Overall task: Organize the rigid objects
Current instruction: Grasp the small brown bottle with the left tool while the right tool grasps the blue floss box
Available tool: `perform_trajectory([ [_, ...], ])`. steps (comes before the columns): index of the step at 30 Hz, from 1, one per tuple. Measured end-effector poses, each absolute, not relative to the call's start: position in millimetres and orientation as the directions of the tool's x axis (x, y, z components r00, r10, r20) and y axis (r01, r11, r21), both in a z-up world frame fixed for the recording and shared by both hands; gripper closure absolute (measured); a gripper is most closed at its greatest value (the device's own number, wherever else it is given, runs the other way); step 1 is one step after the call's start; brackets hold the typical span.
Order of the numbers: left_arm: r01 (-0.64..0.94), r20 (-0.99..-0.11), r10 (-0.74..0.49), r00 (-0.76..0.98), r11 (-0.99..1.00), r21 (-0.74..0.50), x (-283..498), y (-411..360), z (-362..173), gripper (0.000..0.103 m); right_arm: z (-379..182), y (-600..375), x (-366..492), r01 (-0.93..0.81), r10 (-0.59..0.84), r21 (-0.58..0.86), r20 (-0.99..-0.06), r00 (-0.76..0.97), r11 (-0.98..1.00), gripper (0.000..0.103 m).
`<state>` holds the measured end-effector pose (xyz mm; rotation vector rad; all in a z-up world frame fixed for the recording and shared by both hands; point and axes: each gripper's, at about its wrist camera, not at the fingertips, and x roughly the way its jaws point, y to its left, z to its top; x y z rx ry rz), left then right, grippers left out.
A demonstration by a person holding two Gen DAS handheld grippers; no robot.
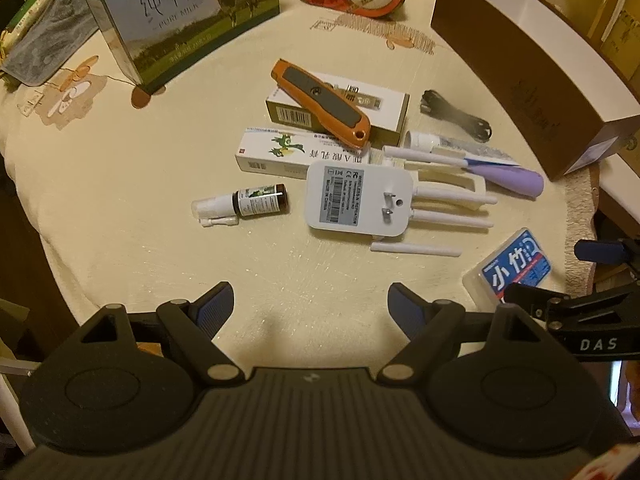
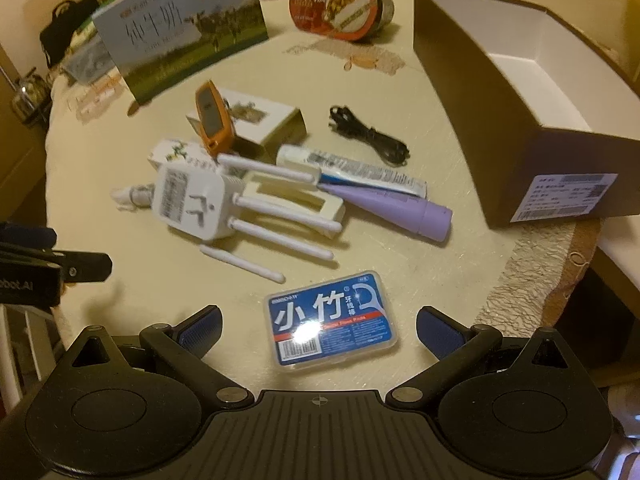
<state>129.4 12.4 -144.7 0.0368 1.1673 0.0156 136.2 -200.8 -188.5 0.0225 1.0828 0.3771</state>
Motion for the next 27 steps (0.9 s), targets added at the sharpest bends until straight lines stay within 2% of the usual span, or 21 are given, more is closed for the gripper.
perform_trajectory([
  [10,0.020,-0.931,0.024,0.365,0.999,0.034,142.2,13.4,-164.9,0.021,-215.5,-191.7,150.7,-0.317,0.272,0.149,-0.879,0.391,0.937,0.003],
  [17,0.018,-0.935,0.025,0.353,0.999,0.033,147.0,16.7,-173.6,0.021,-228.9,-188.1,157.5,-0.338,0.254,0.126,-0.894,0.369,0.933,0.018],
  [27,0.022,-0.935,0.021,0.354,0.999,0.031,150.4,22.1,-177.8,0.022,-223.5,-190.7,162.6,-0.330,0.270,0.137,-0.875,0.401,0.934,0.019],
])
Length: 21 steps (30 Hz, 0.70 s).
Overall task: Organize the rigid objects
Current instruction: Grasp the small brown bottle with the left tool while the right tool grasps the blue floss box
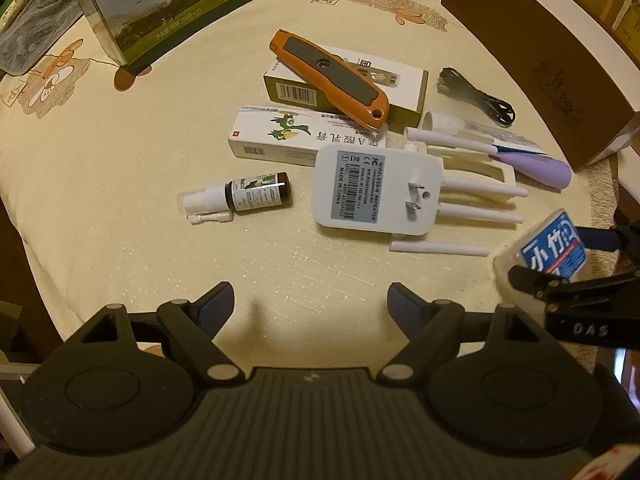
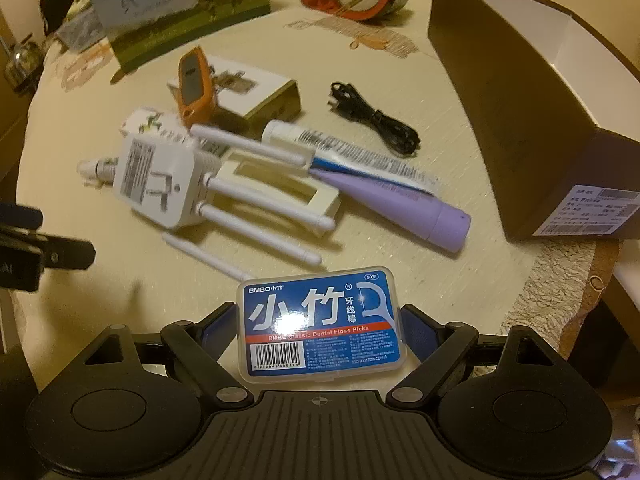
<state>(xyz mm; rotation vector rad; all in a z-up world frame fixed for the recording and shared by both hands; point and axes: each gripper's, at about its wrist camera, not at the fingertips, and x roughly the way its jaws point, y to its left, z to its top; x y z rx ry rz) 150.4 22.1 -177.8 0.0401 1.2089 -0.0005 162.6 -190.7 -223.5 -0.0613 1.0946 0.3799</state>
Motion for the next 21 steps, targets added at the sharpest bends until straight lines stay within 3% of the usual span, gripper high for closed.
perform_trajectory([
  [8,0.093,-0.896,0.029,0.443,0.993,0.078,166.4,52.9,-183.5,0.032,-215.9,-202.3,172.5,-0.266,0.272,0.171,-0.870,0.411,0.949,0.019],
  [18,0.263,-0.867,0.019,0.498,0.949,0.172,198.1,66.4,-204.8,0.037,-216.4,-220.4,182.2,-0.193,0.256,0.191,-0.874,0.413,0.962,0.019],
  [21,0.302,-0.876,0.019,0.482,0.935,0.187,205.3,65.9,-213.9,0.045,-216.7,-224.3,183.7,-0.177,0.255,0.197,-0.874,0.413,0.964,0.019],
])
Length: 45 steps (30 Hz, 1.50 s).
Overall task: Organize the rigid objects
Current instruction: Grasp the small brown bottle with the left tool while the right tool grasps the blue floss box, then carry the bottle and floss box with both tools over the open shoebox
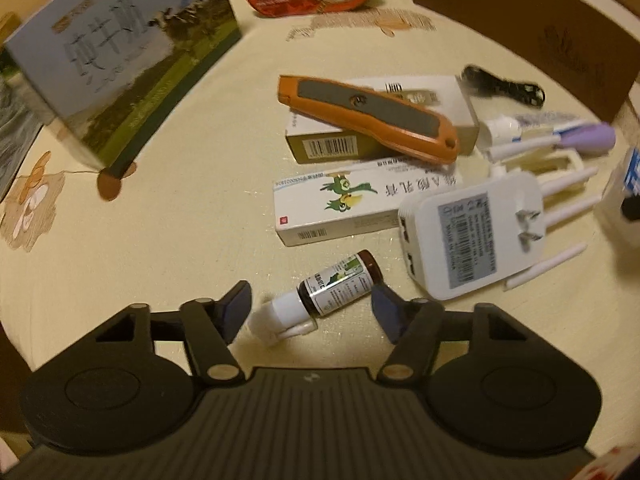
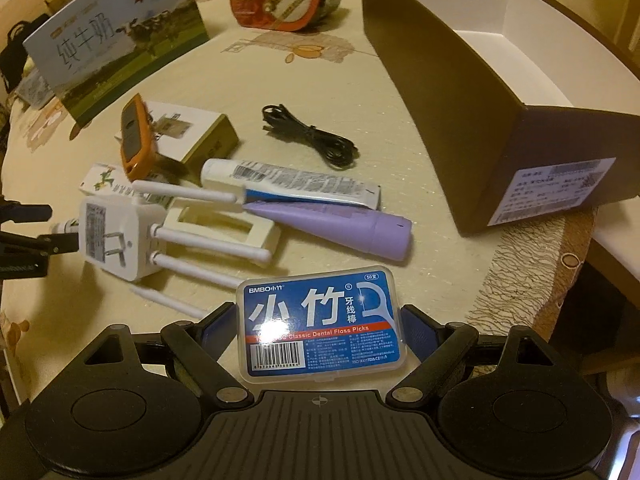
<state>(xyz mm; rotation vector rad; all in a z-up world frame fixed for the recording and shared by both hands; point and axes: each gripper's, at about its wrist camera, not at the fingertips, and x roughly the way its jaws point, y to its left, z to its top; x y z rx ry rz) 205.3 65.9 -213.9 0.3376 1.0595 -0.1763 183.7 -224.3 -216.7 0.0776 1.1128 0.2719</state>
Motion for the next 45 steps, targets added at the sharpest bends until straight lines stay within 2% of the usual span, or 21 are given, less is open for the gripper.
perform_trajectory([
  [3,0.315,-0.888,0.022,0.459,0.931,0.186,208.8,66.6,-220.7,0.053,-216.9,-226.8,183.9,-0.170,0.251,0.197,-0.876,0.412,0.966,0.019],
  [5,0.317,-0.899,0.022,0.438,0.932,0.177,209.0,66.5,-222.9,0.066,-217.1,-228.6,183.7,-0.166,0.250,0.198,-0.877,0.411,0.966,0.019],
  [8,0.299,-0.909,0.016,0.416,0.942,0.154,206.4,67.4,-220.2,0.076,-217.8,-231.1,182.8,-0.154,0.249,0.203,-0.878,0.409,0.967,0.019],
  [13,0.246,-0.923,-0.019,0.383,0.966,0.082,199.4,65.5,-217.1,0.076,-219.2,-234.0,180.8,-0.142,0.250,0.210,-0.879,0.405,0.967,0.019],
  [21,0.283,-0.920,-0.011,0.392,0.953,0.109,209.2,55.1,-219.9,0.076,-219.3,-236.9,181.4,-0.135,0.247,0.210,-0.880,0.406,0.968,0.019],
  [25,0.293,-0.918,-0.013,0.396,0.949,0.113,209.0,52.9,-219.9,0.082,-218.6,-239.0,182.1,-0.129,0.245,0.210,-0.878,0.410,0.969,0.019],
  [30,0.243,-0.918,0.003,0.396,0.964,0.108,197.9,55.6,-216.1,0.083,-213.0,-239.6,179.8,-0.136,0.252,0.214,-0.870,0.424,0.967,0.019],
  [38,0.120,-0.903,0.004,0.429,0.991,0.061,177.1,55.8,-176.8,0.083,-192.1,-242.2,175.2,-0.159,0.263,0.212,-0.849,0.459,0.964,0.019],
  [45,0.113,-0.897,-0.042,0.439,0.994,0.009,178.7,21.4,-135.4,0.083,-160.7,-248.8,170.9,-0.200,0.278,0.203,-0.817,0.504,0.959,0.019],
])
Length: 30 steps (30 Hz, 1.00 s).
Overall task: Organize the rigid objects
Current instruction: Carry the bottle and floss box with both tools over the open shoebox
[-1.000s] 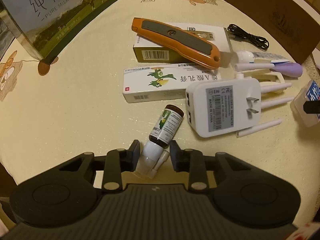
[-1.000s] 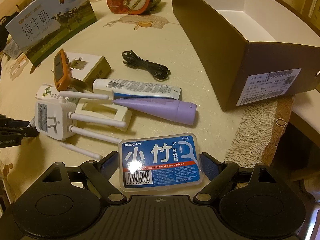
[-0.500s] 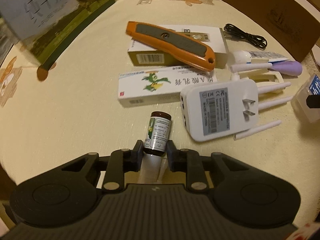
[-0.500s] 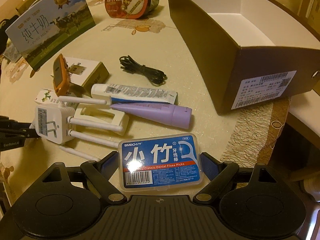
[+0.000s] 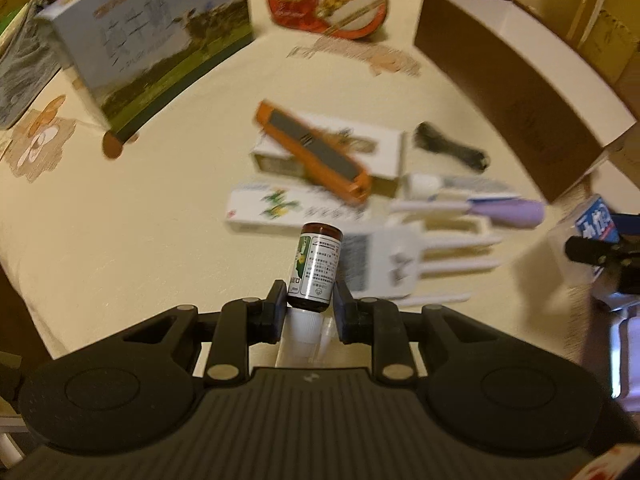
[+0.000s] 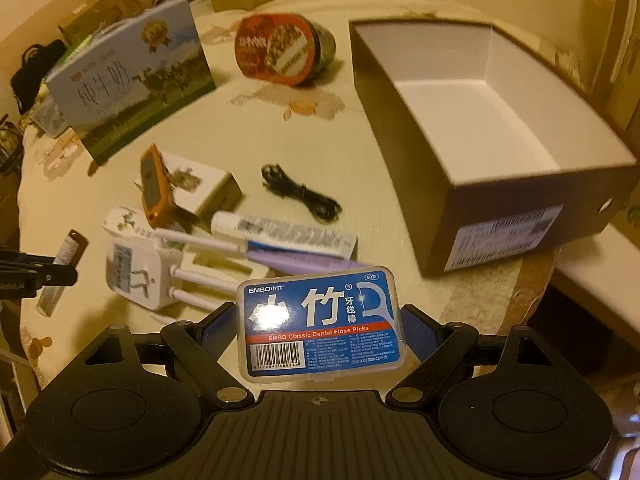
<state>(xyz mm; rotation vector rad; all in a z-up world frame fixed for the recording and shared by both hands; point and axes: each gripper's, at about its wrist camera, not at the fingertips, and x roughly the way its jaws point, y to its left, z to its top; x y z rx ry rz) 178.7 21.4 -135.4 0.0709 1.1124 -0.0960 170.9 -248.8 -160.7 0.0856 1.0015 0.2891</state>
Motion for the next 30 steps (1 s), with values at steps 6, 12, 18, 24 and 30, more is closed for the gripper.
perform_trajectory([
  [6,0.171,-0.879,-0.132,0.457,0.984,-0.059,201.6,-23.0,-105.5,0.083,-133.0,-259.4,174.2,-0.238,0.284,0.180,-0.791,0.543,0.955,0.019],
  [12,0.248,-0.844,-0.223,0.488,0.962,-0.111,241.3,-75.1,-80.1,0.083,-107.0,-281.6,196.8,-0.260,0.287,0.158,-0.754,0.591,0.952,0.019],
  [18,0.313,-0.814,-0.296,0.501,0.938,-0.148,288.8,-135.2,-66.7,0.083,-95.2,-320.8,244.1,-0.239,0.267,0.146,-0.735,0.623,0.960,0.019],
  [24,0.362,-0.814,-0.335,0.475,0.917,-0.166,332.4,-193.6,-70.4,0.083,-104.3,-365.9,287.7,-0.209,0.221,0.114,-0.756,0.616,0.971,0.019],
  [30,0.372,-0.834,-0.337,0.437,0.912,-0.173,363.5,-234.0,-94.1,0.083,-127.4,-392.8,312.6,-0.184,0.190,0.098,-0.786,0.589,0.978,0.019],
])
